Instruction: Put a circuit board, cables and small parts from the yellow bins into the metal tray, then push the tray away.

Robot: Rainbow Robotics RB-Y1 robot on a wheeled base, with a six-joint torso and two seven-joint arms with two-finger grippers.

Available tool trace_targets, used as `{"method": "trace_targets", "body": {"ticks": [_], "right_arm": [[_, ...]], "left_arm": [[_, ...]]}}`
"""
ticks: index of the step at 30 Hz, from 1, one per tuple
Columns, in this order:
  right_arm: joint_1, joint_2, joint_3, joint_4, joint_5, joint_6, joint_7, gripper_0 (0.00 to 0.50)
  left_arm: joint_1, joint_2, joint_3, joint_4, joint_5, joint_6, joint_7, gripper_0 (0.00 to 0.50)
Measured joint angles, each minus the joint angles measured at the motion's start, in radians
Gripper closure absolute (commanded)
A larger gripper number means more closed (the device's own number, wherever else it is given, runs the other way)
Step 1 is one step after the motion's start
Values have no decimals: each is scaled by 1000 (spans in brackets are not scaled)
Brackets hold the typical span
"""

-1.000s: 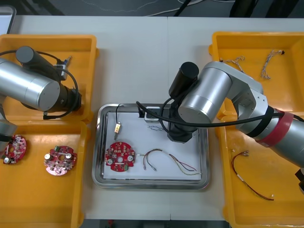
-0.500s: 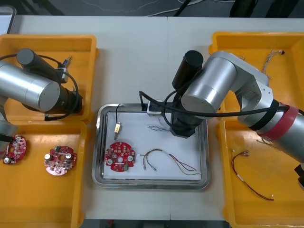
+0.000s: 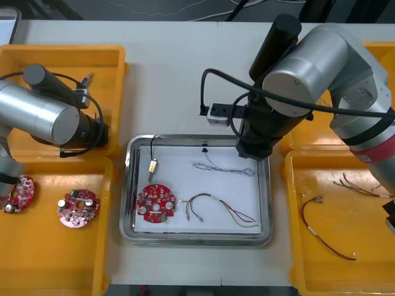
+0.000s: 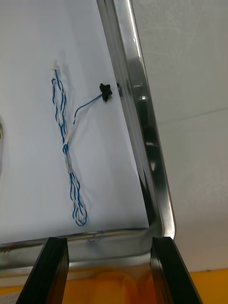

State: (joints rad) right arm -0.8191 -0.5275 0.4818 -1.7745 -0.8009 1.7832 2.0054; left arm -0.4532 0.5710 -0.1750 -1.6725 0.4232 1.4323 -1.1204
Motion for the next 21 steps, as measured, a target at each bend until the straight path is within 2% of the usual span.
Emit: {"method": "trace_targets", "body": {"ticks": [8, 11, 21], "right_arm": [[0, 6, -131, -27, -18, 120, -1, 0], [0, 6, -180, -35, -23, 130, -4, 0], [0, 5, -334, -36, -29, 133, -53, 0]], "left_arm": [[-2, -1, 2, 0, 1, 1, 0, 500], [-9, -1, 12, 0, 3, 20, 0, 500], [-44, -5, 96, -46, 11, 172, 0, 500]]}}
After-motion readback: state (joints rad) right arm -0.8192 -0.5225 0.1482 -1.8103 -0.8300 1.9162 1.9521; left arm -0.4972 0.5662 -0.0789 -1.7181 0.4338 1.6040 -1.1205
